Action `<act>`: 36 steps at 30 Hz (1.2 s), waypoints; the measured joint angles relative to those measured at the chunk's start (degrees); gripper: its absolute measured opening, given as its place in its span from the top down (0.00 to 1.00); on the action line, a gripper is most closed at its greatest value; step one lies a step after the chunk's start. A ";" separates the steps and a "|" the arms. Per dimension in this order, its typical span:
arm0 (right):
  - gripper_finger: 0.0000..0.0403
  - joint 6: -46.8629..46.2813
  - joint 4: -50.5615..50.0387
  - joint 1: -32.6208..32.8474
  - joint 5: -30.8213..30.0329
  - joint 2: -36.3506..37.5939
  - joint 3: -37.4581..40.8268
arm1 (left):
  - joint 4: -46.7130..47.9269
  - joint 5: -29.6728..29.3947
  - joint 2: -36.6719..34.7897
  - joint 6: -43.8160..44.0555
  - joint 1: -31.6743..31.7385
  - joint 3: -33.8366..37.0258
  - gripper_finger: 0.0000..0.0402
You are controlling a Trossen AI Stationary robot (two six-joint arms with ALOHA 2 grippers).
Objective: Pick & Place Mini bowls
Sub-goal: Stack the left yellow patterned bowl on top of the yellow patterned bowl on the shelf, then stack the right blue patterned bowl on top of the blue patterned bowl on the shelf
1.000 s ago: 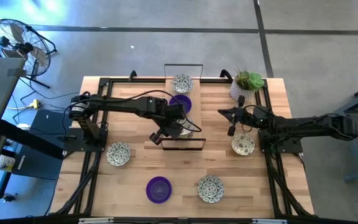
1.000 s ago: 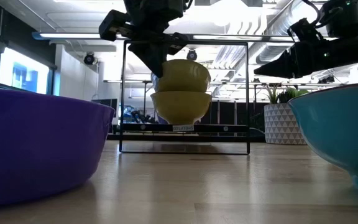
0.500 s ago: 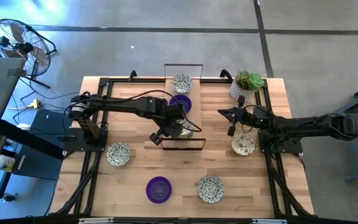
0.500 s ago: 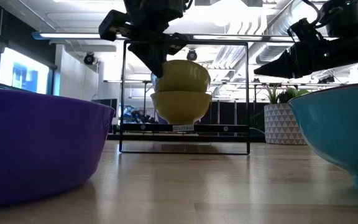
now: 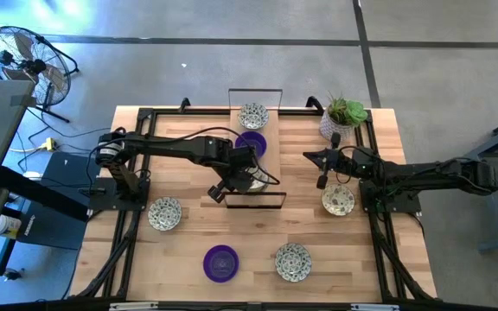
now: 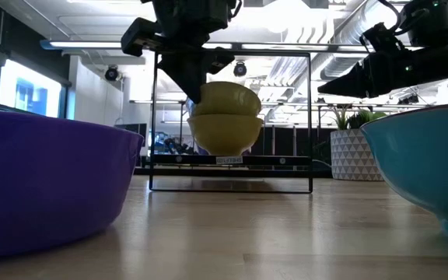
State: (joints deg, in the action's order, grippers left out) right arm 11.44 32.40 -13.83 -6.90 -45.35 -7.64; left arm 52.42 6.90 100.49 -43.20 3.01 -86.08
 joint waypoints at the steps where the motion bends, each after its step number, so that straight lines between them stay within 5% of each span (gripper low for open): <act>1: 1.00 0.00 0.02 0.00 -0.01 -0.01 0.00 | 0.00 0.00 0.00 0.00 0.00 0.00 0.93; 19: 1.00 0.14 0.00 -0.01 0.00 0.00 0.00 | 1.01 1.17 0.00 3.00 0.00 0.02 0.92; 29: 1.00 0.15 0.00 0.00 0.00 -0.02 0.00 | 0.45 1.13 0.00 3.79 -0.01 0.02 0.69; 36: 1.00 0.15 -0.02 -0.02 0.00 0.00 0.00 | -0.46 -1.42 0.00 3.76 -0.02 0.02 0.65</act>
State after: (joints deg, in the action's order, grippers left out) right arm 11.60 32.38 -13.85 -6.90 -45.34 -7.64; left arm 51.97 5.48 100.49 -39.44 2.98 -86.06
